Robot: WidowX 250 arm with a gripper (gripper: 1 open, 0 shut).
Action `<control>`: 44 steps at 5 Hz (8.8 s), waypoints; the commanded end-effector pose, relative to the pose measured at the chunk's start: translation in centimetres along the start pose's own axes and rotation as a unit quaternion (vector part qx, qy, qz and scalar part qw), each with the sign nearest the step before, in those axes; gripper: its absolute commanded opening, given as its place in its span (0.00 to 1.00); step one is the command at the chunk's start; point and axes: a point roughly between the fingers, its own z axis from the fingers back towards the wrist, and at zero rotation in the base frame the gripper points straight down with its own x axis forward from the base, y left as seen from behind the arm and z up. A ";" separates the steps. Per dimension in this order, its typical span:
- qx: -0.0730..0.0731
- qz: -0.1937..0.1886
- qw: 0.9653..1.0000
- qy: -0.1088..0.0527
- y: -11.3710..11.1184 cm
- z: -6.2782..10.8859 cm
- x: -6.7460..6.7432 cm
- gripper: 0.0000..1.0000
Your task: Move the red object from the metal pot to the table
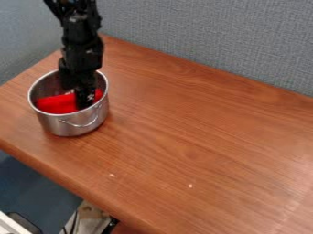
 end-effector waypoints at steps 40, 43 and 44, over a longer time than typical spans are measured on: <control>-0.022 0.160 0.987 -0.021 -13.0 6.1 4.9 1.00; -0.009 0.190 0.981 0.026 -16.4 6.6 2.8 1.00; -0.002 0.188 0.982 0.028 -15.5 6.0 2.3 1.00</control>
